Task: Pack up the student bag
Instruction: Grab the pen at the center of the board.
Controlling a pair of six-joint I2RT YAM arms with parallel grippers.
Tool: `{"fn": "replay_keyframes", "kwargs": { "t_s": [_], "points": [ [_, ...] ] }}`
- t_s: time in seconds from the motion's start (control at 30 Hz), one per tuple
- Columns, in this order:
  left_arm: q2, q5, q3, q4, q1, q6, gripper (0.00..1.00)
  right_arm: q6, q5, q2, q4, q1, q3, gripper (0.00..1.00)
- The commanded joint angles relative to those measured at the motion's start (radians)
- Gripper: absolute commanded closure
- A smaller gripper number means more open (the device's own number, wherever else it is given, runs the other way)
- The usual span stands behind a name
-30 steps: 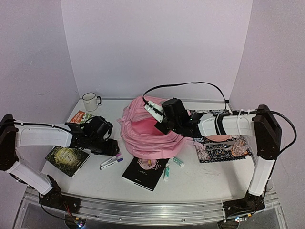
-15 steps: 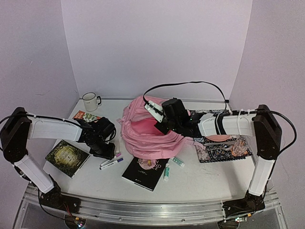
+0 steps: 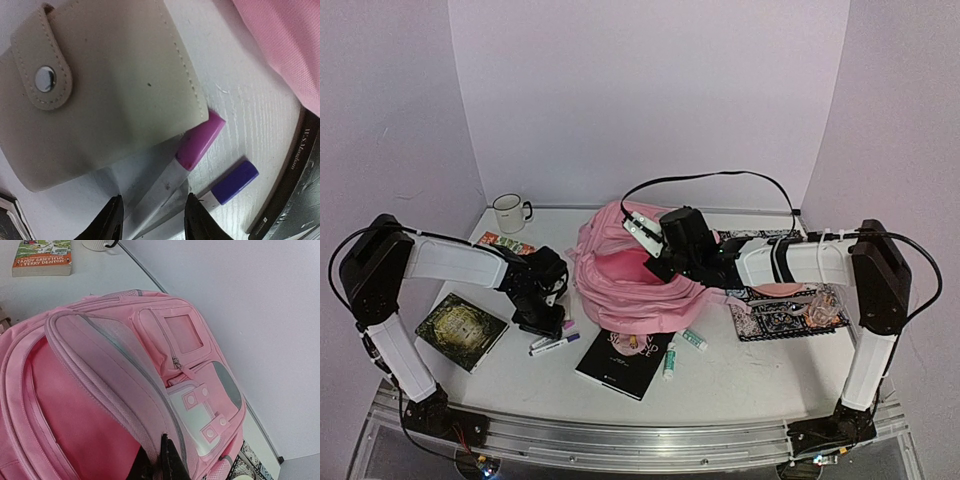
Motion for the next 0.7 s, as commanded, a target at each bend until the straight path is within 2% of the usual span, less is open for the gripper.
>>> {"fn": "replay_keyframes", "kwargs": {
  "t_s": [0.0, 0.17, 0.33, 0.4, 0.67],
  "points": [
    [0.026, 0.035, 0.038, -0.038, 0.001, 0.029, 0.57, 0.026, 0.007, -0.038, 0.082, -0.004, 0.008, 1.00],
    [0.075, 0.031, 0.056, -0.074, 0.000, 0.038, 0.65, 0.028, 0.007, -0.039, 0.084, -0.005, 0.006, 1.00],
    [0.081, 0.019, 0.060, -0.085, 0.000, 0.046, 0.83, 0.027, 0.004, -0.043, 0.087, -0.005, 0.003, 1.00],
    [0.066, 0.012, 0.064, -0.086, 0.000, 0.047, 0.87, 0.027, 0.003, -0.044, 0.088, -0.005, 0.001, 1.00],
    [-0.036, 0.004, 0.086, -0.086, 0.001, 0.041, 0.95, 0.029, -0.003, -0.051, 0.090, -0.005, 0.000, 1.00]
  ]
}}
